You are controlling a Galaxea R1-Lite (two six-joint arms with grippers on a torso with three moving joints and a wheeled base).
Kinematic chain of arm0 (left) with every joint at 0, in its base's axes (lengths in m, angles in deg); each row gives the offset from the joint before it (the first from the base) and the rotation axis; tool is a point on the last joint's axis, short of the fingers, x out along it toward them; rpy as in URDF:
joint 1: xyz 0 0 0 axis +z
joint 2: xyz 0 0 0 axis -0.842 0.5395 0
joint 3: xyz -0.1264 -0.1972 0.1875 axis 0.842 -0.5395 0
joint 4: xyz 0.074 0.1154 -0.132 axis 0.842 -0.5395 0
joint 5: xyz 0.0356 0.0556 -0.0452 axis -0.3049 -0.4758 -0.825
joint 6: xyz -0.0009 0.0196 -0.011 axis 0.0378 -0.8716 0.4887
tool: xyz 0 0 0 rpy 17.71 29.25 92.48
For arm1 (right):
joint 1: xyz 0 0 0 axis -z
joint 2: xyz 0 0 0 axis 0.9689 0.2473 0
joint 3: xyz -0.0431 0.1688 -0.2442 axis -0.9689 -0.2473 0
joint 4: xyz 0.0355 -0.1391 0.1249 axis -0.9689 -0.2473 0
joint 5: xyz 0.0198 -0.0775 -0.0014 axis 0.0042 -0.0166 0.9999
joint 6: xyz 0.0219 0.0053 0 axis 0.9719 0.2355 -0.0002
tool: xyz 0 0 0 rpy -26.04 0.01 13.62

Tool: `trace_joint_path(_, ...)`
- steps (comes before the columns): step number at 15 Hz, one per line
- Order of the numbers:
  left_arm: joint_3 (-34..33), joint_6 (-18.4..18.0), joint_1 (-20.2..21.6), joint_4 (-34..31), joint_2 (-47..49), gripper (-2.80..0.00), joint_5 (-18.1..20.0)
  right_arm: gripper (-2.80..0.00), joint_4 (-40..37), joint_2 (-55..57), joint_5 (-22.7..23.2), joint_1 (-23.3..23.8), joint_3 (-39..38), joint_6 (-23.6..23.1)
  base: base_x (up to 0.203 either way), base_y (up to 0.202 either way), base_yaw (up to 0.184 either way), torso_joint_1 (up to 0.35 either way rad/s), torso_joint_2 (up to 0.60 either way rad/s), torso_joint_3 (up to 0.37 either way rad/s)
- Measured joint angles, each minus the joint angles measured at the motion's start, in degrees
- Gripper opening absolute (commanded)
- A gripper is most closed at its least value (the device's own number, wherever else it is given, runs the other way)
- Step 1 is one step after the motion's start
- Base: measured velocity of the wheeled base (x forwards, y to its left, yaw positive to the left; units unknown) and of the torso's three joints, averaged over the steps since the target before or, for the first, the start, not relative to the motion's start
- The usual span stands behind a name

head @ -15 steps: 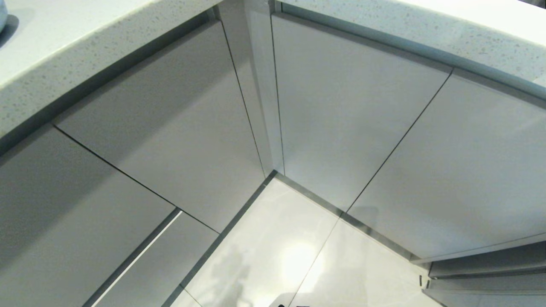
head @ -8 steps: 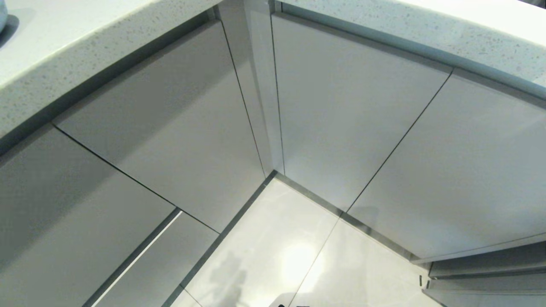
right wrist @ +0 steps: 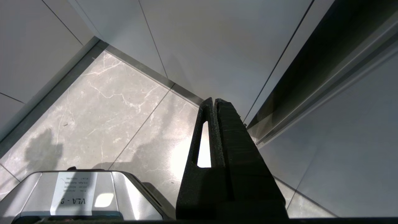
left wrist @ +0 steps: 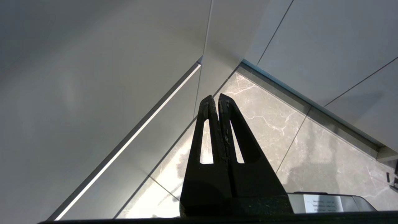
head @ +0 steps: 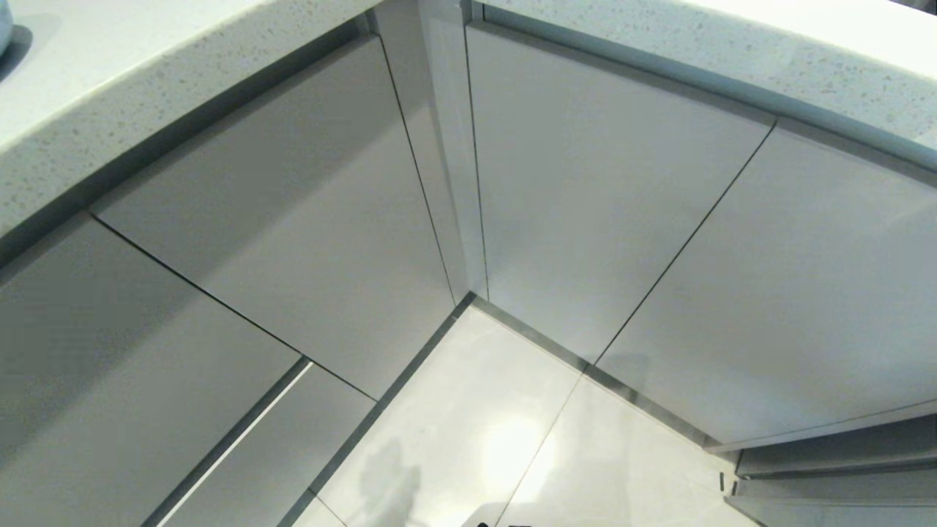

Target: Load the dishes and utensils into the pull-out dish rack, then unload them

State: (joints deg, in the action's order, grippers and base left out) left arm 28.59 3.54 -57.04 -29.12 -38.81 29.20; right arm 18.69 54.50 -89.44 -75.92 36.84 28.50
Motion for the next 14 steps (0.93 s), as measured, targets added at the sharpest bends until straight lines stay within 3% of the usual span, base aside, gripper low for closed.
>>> trace_joint_path(8, 0.0, 0.0, 0.0, 0.0, 0.0, -2.8, 0.0, -2.8, 0.0, 0.0, 0.0, 0.0, 0.0, 0.0, 0.0, 0.0, 0.0, 0.0, 0.0, 0.0)
trace_joint_path(14, 0.0, 0.0, 0.0, 0.0, 0.0, -2.8, 0.0, -2.8, 0.0, 0.0, 0.0, 0.0, 0.0, 0.0, 0.0, 0.0, 0.0, 0.003, 0.0, 0.163)
